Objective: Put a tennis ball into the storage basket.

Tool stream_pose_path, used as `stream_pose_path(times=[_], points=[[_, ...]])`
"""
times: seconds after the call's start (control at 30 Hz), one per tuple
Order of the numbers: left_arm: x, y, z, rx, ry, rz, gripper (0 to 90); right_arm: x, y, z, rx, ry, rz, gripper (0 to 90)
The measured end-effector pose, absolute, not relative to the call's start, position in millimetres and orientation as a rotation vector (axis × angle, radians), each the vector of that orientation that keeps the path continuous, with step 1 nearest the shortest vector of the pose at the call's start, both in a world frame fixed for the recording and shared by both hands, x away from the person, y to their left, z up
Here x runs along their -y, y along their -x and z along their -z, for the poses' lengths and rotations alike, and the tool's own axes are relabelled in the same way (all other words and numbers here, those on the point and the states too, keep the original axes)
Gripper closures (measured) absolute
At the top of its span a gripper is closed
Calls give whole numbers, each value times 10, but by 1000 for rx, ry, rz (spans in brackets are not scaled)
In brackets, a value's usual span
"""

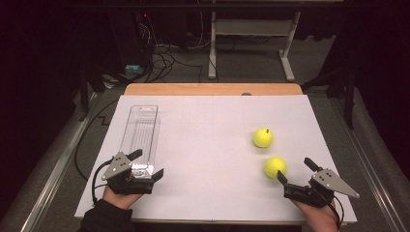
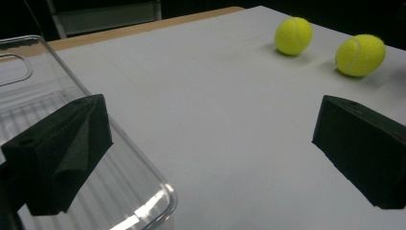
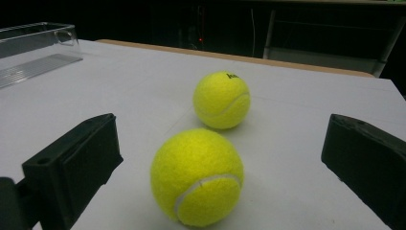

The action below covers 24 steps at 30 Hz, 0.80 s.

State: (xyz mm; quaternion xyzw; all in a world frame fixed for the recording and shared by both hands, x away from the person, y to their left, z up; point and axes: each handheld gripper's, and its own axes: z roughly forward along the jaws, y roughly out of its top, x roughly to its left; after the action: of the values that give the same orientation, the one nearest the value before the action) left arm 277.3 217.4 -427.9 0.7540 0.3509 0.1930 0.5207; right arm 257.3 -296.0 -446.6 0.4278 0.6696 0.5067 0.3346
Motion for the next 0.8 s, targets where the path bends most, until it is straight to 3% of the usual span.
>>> stream_pose_path(times=[0.8], points=[[-1408, -3030, 4130, -759, -1984, -376, 6, 2976, -2560, 4466, -1745, -1123, -1335, 0]])
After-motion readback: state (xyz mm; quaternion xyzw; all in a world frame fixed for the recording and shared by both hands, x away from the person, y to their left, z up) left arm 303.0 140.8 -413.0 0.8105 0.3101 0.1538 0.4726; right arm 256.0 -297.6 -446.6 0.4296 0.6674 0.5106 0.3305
